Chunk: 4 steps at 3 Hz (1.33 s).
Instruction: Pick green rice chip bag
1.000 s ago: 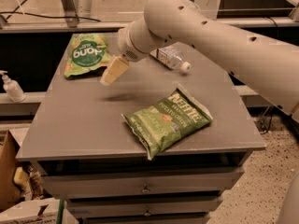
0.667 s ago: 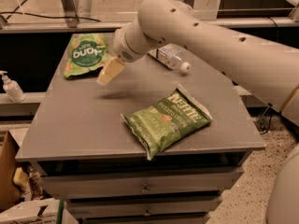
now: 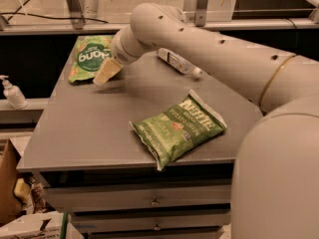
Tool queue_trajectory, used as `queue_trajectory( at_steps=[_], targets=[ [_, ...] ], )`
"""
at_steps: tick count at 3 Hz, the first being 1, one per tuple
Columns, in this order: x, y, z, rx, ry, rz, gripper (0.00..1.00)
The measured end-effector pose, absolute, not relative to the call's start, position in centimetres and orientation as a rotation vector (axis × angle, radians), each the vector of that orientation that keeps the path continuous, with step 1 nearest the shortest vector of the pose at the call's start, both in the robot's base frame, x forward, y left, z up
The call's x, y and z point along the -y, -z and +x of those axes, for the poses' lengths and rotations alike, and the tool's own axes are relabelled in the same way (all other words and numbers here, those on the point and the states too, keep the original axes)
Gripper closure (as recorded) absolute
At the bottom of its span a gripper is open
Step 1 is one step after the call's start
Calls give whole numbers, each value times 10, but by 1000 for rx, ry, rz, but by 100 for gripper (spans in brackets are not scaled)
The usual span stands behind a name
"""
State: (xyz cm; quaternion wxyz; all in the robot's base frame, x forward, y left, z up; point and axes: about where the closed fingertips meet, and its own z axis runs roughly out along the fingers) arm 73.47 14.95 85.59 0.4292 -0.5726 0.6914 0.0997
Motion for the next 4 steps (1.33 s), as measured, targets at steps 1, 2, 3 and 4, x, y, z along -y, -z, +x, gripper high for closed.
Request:
queue_trajectory(
  at_steps=[1, 2, 3, 4],
  targets=[
    [-164, -849, 756, -1765, -278, -1364, 0],
    [-172, -847, 765, -1777, -285, -1335, 17],
    [-173, -839, 766, -1800, -300, -1311, 41],
    [-167, -838, 765, -1813, -299, -1293, 64]
  ],
)
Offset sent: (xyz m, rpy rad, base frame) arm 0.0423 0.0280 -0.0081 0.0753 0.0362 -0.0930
